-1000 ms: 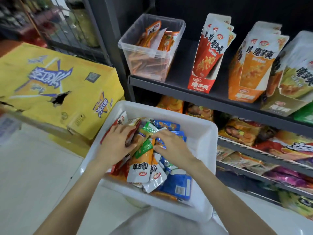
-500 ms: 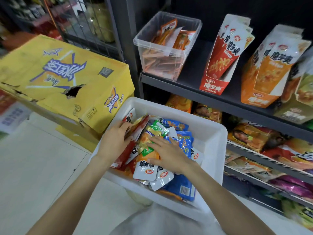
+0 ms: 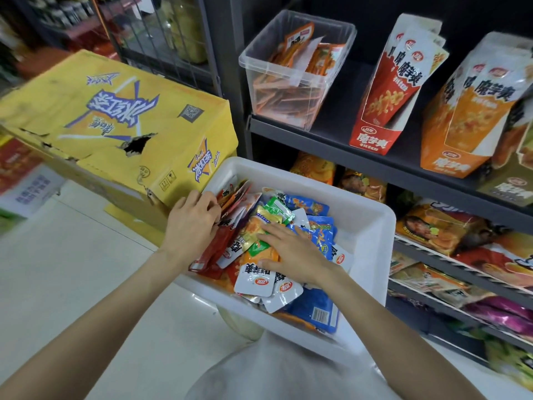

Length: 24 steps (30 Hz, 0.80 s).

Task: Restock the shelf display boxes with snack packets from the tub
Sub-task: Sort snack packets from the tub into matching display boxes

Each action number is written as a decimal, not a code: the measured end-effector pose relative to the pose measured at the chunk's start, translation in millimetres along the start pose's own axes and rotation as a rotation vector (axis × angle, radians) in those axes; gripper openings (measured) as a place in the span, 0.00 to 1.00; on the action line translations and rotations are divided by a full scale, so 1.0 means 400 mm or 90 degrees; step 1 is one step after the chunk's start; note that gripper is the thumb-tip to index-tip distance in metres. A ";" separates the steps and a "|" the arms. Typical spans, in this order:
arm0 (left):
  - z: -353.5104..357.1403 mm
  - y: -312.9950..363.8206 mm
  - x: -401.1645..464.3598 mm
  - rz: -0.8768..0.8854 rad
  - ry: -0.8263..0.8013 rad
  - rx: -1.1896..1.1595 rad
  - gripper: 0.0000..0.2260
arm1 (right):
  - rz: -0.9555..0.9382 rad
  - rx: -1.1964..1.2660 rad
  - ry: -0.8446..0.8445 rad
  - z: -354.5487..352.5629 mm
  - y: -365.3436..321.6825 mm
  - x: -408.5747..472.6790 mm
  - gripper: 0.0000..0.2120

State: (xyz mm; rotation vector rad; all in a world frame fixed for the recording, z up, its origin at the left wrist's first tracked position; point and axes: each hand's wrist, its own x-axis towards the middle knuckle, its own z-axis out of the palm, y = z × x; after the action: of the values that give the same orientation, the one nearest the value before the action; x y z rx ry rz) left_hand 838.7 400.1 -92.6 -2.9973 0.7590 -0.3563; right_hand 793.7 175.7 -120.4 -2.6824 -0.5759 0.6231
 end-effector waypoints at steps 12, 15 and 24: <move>-0.122 0.073 0.100 -0.345 0.064 -0.708 0.04 | 0.040 0.339 0.565 -0.163 -0.005 -0.089 0.21; -0.124 0.099 0.125 -0.427 0.004 -0.879 0.04 | -0.032 0.070 0.578 -0.185 0.004 -0.100 0.24; -0.194 0.176 0.158 -0.359 -0.043 -0.981 0.17 | 0.117 0.669 0.544 -0.234 0.010 -0.110 0.03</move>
State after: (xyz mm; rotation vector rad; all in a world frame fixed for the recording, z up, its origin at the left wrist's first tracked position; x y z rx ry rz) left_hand 842.2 310.2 -9.7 -4.5615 0.0153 0.7168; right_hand 803.6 132.0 -27.1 -1.7161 0.2138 -0.2055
